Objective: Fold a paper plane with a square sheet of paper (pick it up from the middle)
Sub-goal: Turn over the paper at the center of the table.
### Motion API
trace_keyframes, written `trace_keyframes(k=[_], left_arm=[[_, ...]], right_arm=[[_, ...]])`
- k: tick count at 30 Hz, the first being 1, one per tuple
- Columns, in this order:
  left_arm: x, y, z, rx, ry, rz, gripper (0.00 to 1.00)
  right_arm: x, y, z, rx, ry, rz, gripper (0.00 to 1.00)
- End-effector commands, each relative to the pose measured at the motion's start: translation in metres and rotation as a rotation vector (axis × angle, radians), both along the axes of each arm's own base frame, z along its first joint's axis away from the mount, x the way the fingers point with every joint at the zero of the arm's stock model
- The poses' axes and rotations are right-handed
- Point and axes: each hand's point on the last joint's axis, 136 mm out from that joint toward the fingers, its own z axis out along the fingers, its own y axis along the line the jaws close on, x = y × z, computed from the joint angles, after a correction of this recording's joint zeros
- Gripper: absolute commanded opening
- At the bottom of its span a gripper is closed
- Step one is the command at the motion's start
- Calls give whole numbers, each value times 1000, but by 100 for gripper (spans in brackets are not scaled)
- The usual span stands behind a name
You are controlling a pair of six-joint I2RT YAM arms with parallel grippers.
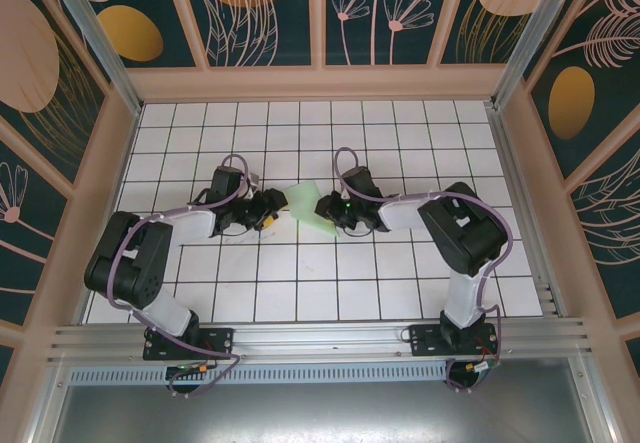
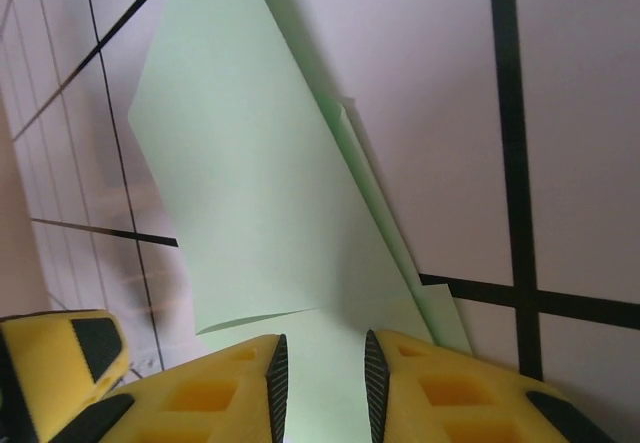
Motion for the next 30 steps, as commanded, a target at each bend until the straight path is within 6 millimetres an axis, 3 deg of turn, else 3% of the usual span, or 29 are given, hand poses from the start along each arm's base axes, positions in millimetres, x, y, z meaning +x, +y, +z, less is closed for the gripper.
trace_keyframes(k=[1, 8, 16, 30], left_arm=[[2, -12, 3, -40, 2, -30, 53], [4, -23, -3, -57, 27, -50, 44], [0, -32, -18, -65, 62, -76, 42], [0, -44, -20, -137, 76, -103, 36]], right_arm=[[-13, -16, -19, -13, 85, -19, 31], [-13, -17, -19, 10, 93, -20, 31], [-13, -15, -16, 36, 94, -12, 31], [-14, -14, -15, 65, 106, -13, 31]])
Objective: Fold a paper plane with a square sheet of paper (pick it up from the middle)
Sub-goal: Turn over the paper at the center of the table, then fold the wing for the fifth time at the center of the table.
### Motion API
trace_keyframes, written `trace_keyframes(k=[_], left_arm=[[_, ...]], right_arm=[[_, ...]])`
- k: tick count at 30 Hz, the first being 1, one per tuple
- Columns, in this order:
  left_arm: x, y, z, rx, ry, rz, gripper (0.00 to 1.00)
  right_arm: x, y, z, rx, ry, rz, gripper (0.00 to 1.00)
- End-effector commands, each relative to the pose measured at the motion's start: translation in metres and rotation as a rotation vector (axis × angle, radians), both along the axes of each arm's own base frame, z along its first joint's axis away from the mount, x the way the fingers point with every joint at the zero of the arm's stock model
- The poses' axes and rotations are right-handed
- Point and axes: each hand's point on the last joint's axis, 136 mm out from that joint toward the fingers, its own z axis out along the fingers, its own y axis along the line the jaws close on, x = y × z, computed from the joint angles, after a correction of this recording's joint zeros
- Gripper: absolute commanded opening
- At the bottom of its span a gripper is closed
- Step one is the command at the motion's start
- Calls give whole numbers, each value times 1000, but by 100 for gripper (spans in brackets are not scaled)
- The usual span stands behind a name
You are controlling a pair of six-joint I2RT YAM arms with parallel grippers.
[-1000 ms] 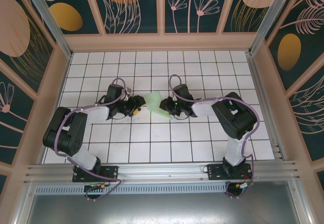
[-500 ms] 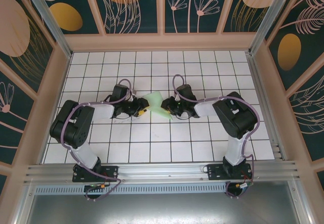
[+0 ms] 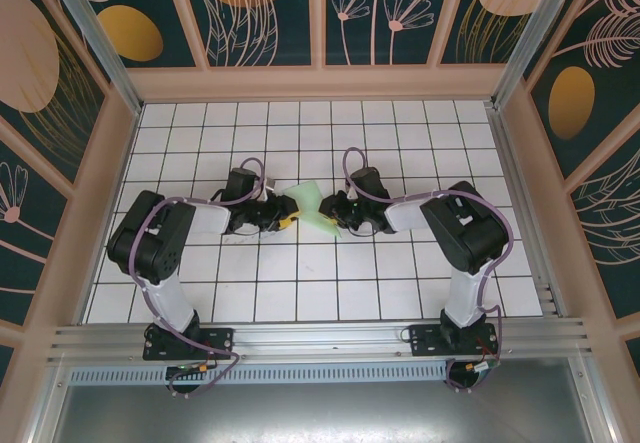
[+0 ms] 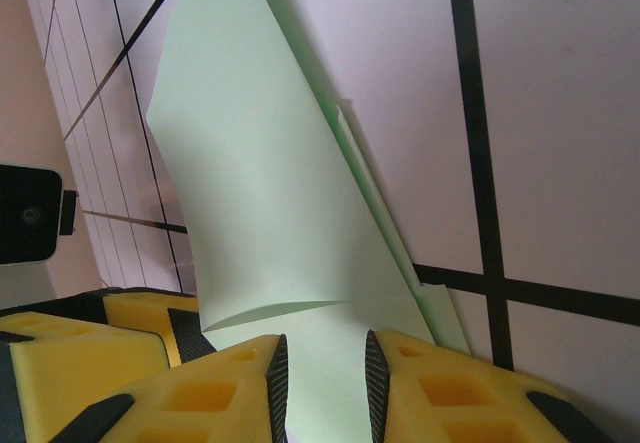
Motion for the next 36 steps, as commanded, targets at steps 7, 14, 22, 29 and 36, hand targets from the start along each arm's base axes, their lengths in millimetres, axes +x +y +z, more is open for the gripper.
trace_keyframes(k=[7, 14, 22, 29, 36], left_arm=[[-1, -10, 0, -50, 5, -21, 37], [1, -16, 1, -72, 1, -32, 29], [2, -17, -1, -73, 5, -31, 8], [4, -17, 5, -75, 1, -22, 3], [6, -18, 11, -81, 11, -9, 1]], right_arm=[[-12, -8, -18, -18, 65, -2, 31], [-11, 2, -1, -7, -15, 50, 30], [4, 10, 30, -7, -180, 99, 41], [4, 5, 64, -142, -486, 194, 57], [-14, 7, 53, -500, -774, 315, 58]])
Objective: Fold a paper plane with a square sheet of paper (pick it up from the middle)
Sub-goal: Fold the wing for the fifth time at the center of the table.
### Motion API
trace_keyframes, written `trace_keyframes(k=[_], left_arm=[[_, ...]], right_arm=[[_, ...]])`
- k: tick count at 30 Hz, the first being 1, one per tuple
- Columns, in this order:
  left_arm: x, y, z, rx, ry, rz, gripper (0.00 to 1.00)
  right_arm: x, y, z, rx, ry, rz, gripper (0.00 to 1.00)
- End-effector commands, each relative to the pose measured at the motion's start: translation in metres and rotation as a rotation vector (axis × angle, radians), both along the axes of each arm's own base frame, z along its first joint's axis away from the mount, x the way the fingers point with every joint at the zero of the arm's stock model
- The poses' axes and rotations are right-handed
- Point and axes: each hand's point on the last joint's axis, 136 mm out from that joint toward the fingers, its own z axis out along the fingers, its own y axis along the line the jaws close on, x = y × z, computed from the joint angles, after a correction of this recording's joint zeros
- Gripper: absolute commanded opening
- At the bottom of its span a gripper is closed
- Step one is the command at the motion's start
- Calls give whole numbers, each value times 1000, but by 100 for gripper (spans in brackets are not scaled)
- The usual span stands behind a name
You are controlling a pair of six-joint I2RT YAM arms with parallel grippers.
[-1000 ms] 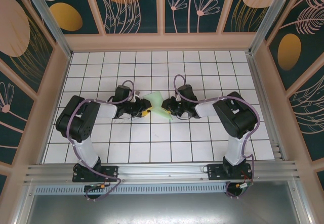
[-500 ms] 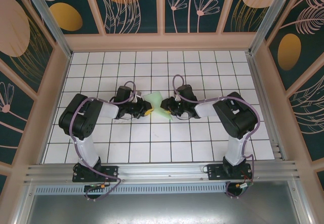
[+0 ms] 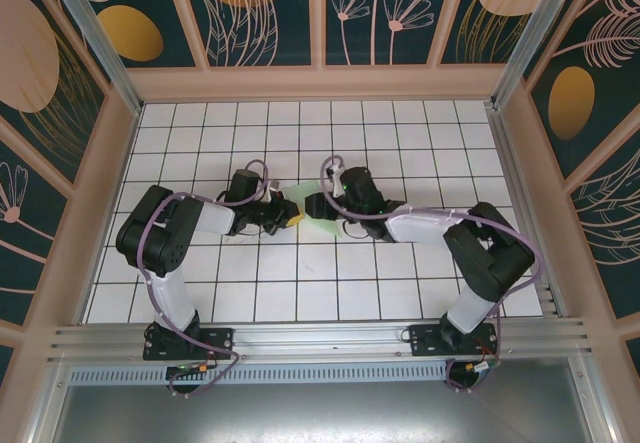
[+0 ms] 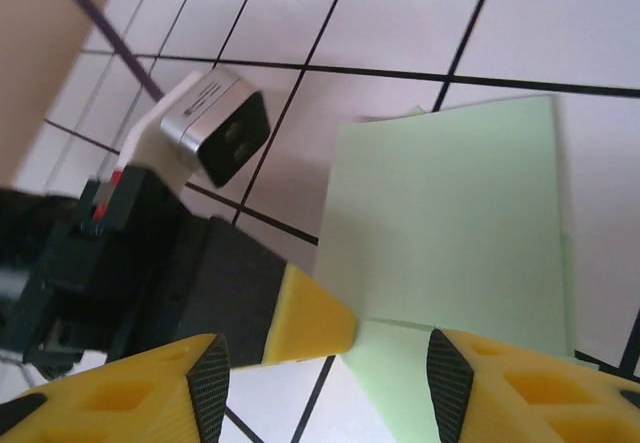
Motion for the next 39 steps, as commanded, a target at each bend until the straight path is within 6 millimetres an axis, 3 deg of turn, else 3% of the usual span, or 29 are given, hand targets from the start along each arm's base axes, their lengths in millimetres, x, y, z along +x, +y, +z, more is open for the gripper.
trace_keyframes(k=[1, 8, 16, 29, 39], left_arm=[[5, -6, 16, -22, -21, 1, 1], [7, -7, 19, -25, -11, 7, 1], [10, -7, 24, -23, -11, 16, 1], [11, -6, 24, -7, -1, 16, 1], [9, -5, 22, 1, 8, 11, 1]], right_arm=[[-2, -18, -21, -267, -203, 9, 57], [-12, -11, -36, -416, -335, 83, 55], [-7, -13, -56, -608, -421, 75, 48], [3, -11, -64, -724, -536, 50, 42], [5, -5, -67, -745, -572, 84, 29]])
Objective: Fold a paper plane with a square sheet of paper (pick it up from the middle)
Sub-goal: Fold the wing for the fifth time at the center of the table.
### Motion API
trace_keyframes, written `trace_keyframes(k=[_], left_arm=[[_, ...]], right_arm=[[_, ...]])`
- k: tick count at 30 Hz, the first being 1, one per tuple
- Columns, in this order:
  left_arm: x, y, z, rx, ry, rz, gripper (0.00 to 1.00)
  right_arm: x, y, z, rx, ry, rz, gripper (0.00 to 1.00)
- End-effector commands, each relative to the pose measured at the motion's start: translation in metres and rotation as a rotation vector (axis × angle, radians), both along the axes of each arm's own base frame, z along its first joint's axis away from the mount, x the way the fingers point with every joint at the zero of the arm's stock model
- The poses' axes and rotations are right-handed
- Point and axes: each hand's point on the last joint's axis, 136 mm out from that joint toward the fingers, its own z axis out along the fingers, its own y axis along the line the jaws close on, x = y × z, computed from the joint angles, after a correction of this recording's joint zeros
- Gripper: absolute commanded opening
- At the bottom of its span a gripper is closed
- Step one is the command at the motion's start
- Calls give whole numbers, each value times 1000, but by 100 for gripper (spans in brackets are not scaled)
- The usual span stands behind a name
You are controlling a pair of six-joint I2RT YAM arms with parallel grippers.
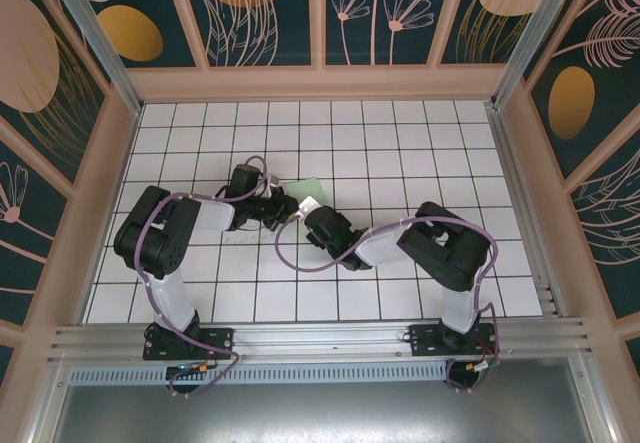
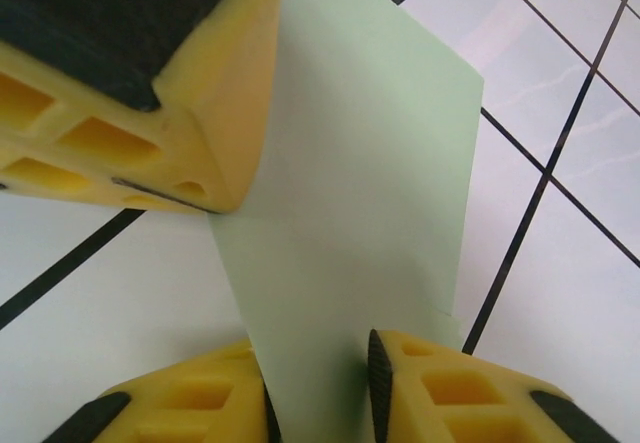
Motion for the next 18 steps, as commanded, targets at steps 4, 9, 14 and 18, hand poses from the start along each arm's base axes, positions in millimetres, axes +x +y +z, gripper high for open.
trace_keyframes(k=[4, 9, 14, 18], left_arm=[[3, -4, 15, -6, -23, -10, 3], [9, -4, 24, -4, -45, -1, 11], [25, 7, 40, -38, -72, 52, 24], [39, 28, 47, -26, -95, 115, 33]], right_arm=[[5, 8, 3, -18, -40, 14, 21], [2, 8, 9, 12, -20, 17, 9], [0, 5, 14, 90, 46, 11, 0], [0, 2, 21, 173, 110, 10, 0]])
